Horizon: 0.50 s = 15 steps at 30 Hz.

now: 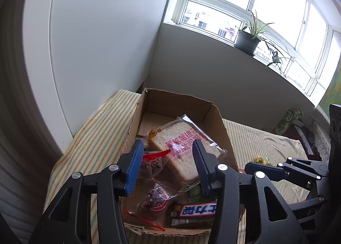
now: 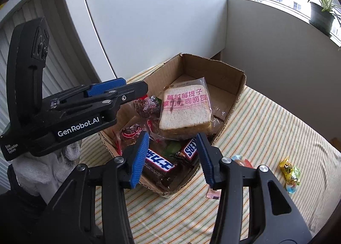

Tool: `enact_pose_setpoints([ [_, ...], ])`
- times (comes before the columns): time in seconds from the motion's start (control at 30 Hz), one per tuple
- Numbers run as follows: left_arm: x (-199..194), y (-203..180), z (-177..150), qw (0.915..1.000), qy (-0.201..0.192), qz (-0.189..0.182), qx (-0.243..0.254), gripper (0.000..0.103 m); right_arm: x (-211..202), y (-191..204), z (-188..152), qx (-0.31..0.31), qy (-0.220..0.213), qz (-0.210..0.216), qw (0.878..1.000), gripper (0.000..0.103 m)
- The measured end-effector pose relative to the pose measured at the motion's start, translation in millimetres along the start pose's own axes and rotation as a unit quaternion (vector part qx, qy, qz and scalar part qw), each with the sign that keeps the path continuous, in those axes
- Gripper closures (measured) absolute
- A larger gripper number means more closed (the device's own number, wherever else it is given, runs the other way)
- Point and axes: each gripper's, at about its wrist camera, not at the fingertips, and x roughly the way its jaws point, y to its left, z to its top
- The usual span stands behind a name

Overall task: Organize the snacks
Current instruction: 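Carry the cake bag and Snickers into the box and open both tools, then move both tools to the yellow candy and green jelly cup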

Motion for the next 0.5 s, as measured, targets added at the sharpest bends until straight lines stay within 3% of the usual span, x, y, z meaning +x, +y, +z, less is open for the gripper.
enact_pose_setpoints([
  [0.2, -6.7, -8.5, 2.1, 0.9999, -0.008, -0.01, 0.0, 0.057, -21.3, -24.5, -5.6, 0.015, -0.012, -0.025, 1.0, 0.054],
  [0.5, -1.2, -51.5, -1.8, 0.9985, 0.002, -0.046, 0.03, 0.057, -55.3, -98.1, -24.8, 0.074, -0.021, -0.082, 0.994, 0.054],
])
